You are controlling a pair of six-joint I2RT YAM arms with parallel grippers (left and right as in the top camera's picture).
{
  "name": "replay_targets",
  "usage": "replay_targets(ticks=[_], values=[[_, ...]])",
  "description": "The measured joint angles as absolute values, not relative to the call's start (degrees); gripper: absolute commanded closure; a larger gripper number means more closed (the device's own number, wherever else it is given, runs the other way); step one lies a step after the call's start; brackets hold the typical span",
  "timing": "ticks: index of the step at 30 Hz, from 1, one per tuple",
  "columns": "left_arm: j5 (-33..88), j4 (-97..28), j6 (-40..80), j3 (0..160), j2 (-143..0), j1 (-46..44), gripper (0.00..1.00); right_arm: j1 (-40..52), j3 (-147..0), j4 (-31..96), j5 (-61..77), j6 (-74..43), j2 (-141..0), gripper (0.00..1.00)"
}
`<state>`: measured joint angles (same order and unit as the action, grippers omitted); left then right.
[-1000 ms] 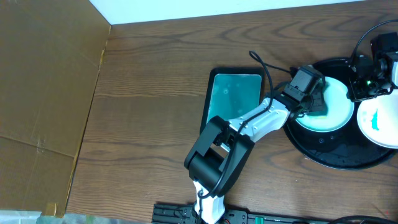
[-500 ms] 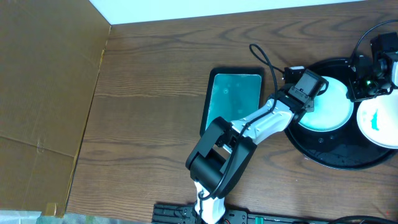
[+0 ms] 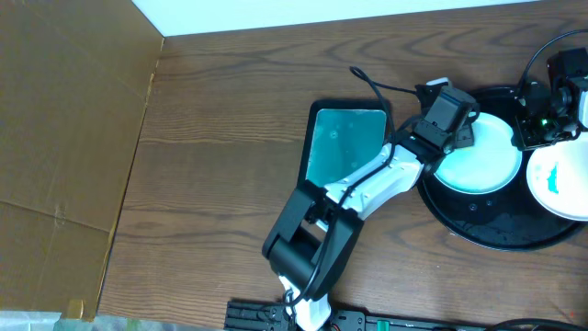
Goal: Clean dirty plates on tray and stack at the side
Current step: 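Scrub the held plate with the green sponge using the left gripper, then lift the plate with the right gripper and stack it at the side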
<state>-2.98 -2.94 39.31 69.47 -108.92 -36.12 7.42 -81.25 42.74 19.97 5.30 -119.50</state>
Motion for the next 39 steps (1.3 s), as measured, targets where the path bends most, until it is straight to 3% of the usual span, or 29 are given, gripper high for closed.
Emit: replay_targets(ticks=[8, 13, 26, 39], values=[[2.68, 2.17, 42.19, 69.47, -115.22, -36.12, 0.93, 7.42, -81.25, 42.72, 19.97, 5.19, -119.50, 0.99], [2.09, 1.69, 37.63, 69.49, -115.52, -36.14, 0.93, 7.42, -81.25, 42.70, 19.97, 5.17, -119.50, 0.99], [-20.21, -6.31, 26.70, 70.35, -111.77, -37.45, 0.93, 7.44, -81.25, 42.59, 20.03, 5.04, -119.50, 0.99], [-27.03, -18.00, 25.41, 70.00, -92.90, -32.86, 0.93, 7.70, -80.42, 41.08, 18.74, 5.52, -117.23, 0.99]])
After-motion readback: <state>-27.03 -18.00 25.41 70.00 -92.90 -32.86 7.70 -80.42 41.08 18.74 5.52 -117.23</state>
